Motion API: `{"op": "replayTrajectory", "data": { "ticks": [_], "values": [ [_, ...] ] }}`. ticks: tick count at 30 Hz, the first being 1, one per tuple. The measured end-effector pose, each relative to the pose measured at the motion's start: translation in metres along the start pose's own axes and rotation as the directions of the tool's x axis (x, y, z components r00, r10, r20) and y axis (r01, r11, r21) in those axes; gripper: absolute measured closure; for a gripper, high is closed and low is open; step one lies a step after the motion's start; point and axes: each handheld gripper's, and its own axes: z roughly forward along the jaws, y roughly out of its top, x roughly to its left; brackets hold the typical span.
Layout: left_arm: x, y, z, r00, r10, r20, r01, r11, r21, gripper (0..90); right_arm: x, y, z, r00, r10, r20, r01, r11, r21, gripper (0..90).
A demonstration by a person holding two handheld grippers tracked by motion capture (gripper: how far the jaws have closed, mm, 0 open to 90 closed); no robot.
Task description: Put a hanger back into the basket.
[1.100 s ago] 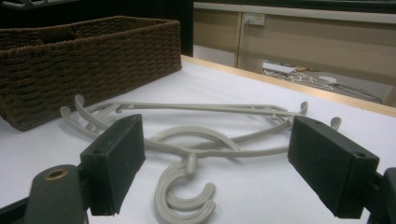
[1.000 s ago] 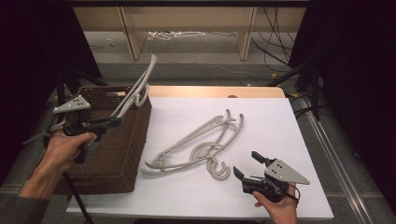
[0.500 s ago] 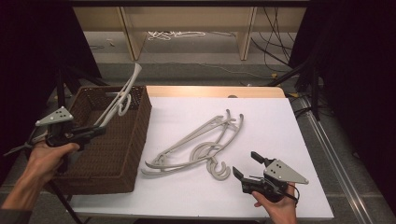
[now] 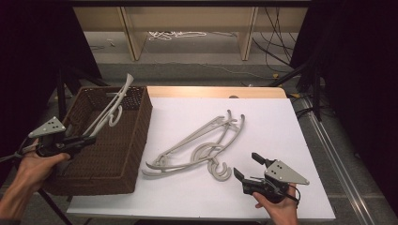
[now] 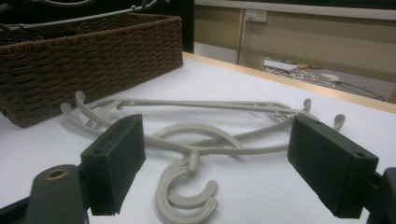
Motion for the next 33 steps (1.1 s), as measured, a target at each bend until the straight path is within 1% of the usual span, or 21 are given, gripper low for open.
{"op": "replayTrajectory", "data": {
  "ticks": [2, 7, 8, 9, 10, 11, 12, 14, 16, 17, 18, 20, 23, 24, 25, 26, 27, 28, 30, 31, 33],
  "values": [
    [0.002, -0.003, 0.000, 0.9999, 0.013, -0.001, -0.013, 0.9998, 0.014, 81.4, 0.000, 0.001, -0.001, 0.9999, -0.012, 0.005, 0.012, 1.000, 0.018, 19.9],
    [0.002, -0.008, 0.001, 0.9994, 0.033, 0.009, -0.034, 0.9985, 0.042, 81.4, 0.000, 0.001, 0.000, 1.0000, -0.004, 0.000, 0.004, 1.000, 0.013, 20.0],
    [0.001, -0.009, 0.003, 0.9996, 0.025, 0.009, -0.025, 0.9995, 0.021, 81.4, 0.000, 0.000, 0.000, 1.0000, -0.001, -0.004, 0.001, 1.000, -0.001, 20.0],
    [0.002, -0.007, 0.001, 0.9992, 0.040, 0.008, -0.041, 0.9973, 0.062, 81.4, 0.000, 0.000, 0.000, 1.0000, -0.001, 0.000, 0.001, 1.000, -0.001, 20.0],
    [0.003, -0.007, 0.002, 0.9986, 0.051, 0.014, -0.051, 0.9974, 0.051, 81.4, 0.000, 0.000, 0.000, 1.0000, 0.000, -0.004, 0.000, 1.000, -0.001, 20.0],
    [0.002, -0.006, 0.002, 0.9992, 0.038, 0.015, -0.039, 0.9980, 0.051, 81.4, 0.000, 0.000, 0.000, 1.0000, 0.000, -0.004, 0.000, 1.000, -0.001, 20.0],
    [0.003, -0.004, 0.001, 0.9983, 0.055, 0.020, -0.056, 0.9958, 0.073, 81.4, 0.000, 0.001, 0.000, 1.0000, 0.000, -0.006, 0.000, 1.000, 0.002, 20.0],
    [0.002, -0.003, 0.000, 0.9975, 0.067, 0.022, -0.069, 0.9946, 0.078, 81.4, 0.000, 0.001, 0.000, 1.0000, -0.006, 0.002, 0.006, 1.000, 0.009, 20.0],
    [-0.001, -0.004, 0.001, 0.9986, 0.048, 0.022, -0.049, 0.9971, 0.058, 81.4, 0.000, 0.001, 0.000, 1.0000, -0.008, 0.003, 0.008, 1.000, 0.010, 20.0],
    [0.001, -0.004, -0.003, 0.9930, 0.110, 0.042, -0.114, 0.9881, 0.103, 81.4, 0.000, 0.001, 0.000, 1.0000, 0.001, -0.006, -0.001, 1.000, 0.001, 20.0],
    [0.001, -0.005, -0.002, 0.9921, 0.119, 0.040, -0.122, 0.9890, 0.085, 81.4, 0.000, 0.001, 0.000, 1.0000, 0.000, -0.005, 0.000, 1.000, 0.000, 20.0],
    [-0.003, -0.006, 0.003, 0.9967, 0.071, 0.039, -0.073, 0.9960, 0.051, 81.4, 0.000, 0.000, 0.000, 1.0000, -0.001, -0.005, 0.001, 1.000, 0.001, 20.0],
    [-0.001, -0.004, 0.001, 0.9940, 0.102, 0.041, -0.105, 0.9912, 0.082, 81.4, 0.001, 0.000, 0.000, 1.0000, -0.004, -0.004, 0.005, 1.000, 0.007, 20.0],
    [-0.003, -0.005, 0.003, 0.9968, 0.069, 0.040, -0.072, 0.9955, 0.062, 81.4, 0.000, 0.001, 0.000, 0.9999, -0.011, 0.000, 0.011, 1.000, 0.013, 20.0],
    [-0.003, -0.005, 0.003, 0.9969, 0.068, 0.040, -0.071, 0.9953, 0.066, 81.4, 0.000, 0.000, 0.001, 0.9999, -0.002, -0.011, 0.002, 1.000, -0.002, 20.0],
    [0.001, -0.004, -0.001, 0.9916, 0.120, 0.048, -0.124, 0.9865, 0.107, 81.4, 0.000, 0.000, 0.001, 1.0000, 0.001, -0.006, -0.001, 1.000, 0.002, 20.0],
    [-0.002, -0.006, 0.002, 0.9957, 0.082, 0.044, -0.084, 0.9942, 0.067, 81.4, -0.001, 0.000, 0.000, 1.0000, -0.006, 0.000, 0.006, 1.000, 0.013, 20.0],
    [-0.002, -0.006, 0.002, 0.9952, 0.086, 0.048, -0.089, 0.9931, 0.076, 81.4, 0.000, 0.000, 0.000, 1.0000, -0.002, -0.006, 0.002, 1.000, 0.002, 20.0],
    [0.001, -0.006, 0.001, 0.9892, 0.136, 0.056, -0.142, 0.9827, 0.119, 81.3, 0.000, 0.000, 0.000, 1.0000, -0.003, -0.006, 0.003, 1.000, 0.001, 20.0],
    [0.000, -0.007, 0.005, 0.9935, 0.104, 0.046, -0.109, 0.9886, 0.104, 81.4, -0.001, 0.000, 0.000, 1.0000, -0.007, -0.001, 0.007, 1.000, 0.007, 20.0],
    [0.002, -0.006, 0.007, 0.9926, 0.109, 0.053, -0.116, 0.9833, 0.140, 81.4, 0.000, 0.000, 0.001, 1.0000, -0.008, -0.003, 0.008, 1.000, 0.011, 20.0]
  ]
}}
